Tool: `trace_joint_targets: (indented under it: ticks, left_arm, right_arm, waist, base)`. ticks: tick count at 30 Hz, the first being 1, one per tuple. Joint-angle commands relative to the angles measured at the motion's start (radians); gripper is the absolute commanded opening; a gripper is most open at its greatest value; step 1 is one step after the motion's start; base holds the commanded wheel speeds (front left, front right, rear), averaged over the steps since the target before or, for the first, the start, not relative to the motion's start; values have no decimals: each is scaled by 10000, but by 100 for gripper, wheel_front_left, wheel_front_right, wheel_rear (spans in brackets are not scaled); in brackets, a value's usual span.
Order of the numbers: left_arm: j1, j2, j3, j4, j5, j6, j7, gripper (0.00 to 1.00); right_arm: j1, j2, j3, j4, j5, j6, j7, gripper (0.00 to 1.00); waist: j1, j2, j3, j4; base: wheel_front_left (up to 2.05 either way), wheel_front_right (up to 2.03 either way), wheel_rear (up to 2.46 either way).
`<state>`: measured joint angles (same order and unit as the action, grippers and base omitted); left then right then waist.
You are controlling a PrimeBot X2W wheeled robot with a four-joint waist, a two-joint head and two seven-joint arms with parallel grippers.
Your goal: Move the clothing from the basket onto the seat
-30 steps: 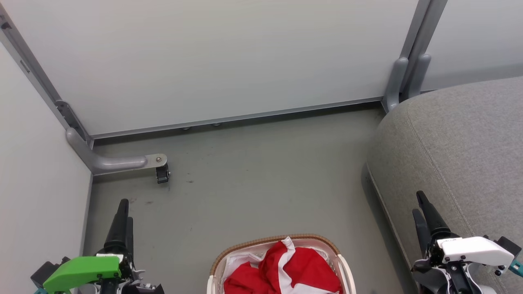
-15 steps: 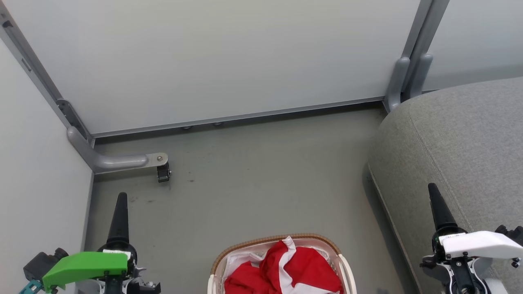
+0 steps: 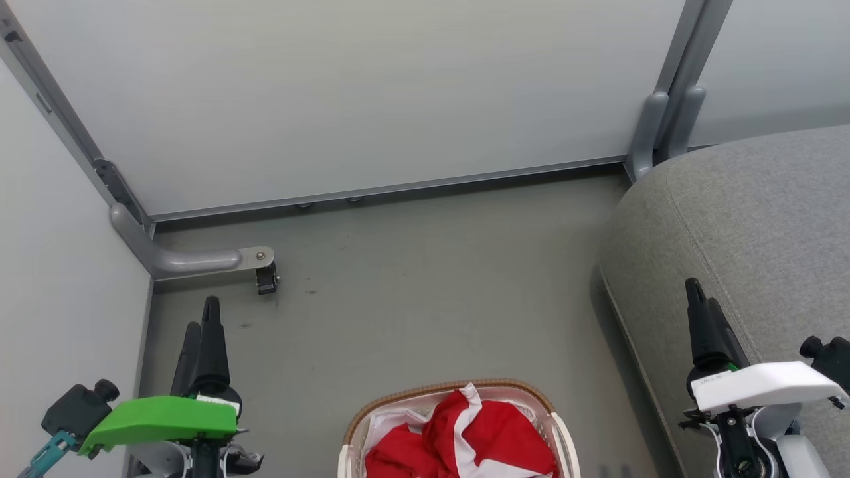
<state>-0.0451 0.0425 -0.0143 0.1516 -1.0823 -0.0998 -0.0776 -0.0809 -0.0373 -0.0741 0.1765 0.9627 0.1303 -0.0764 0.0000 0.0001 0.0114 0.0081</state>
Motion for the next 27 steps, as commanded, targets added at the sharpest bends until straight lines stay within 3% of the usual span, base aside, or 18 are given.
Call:
trace_joint_targets:
  ticks: [1,14,27]
  left_arm:
    - [-103,61,-66,-250,430,65,-100,100]
    - [152,73,-517,-467,2637,360,-491,100]
    - [470,82,-741,-251,4093,657,-840,100]
  right_arm:
    - [-13,-77,60,-196,-449,3,-106,100]
    - [100,-95,440,-204,-2462,4,-499,100]
    - [242,-110,604,-49,-3926,4,-850,100]
  waist:
    - [0,-1,-2,3]
    - [0,-1,15,9]
    - [0,-1,13,38]
  base:
    - [0,0,0]
    - [0,0,0]
    - [0,0,0]
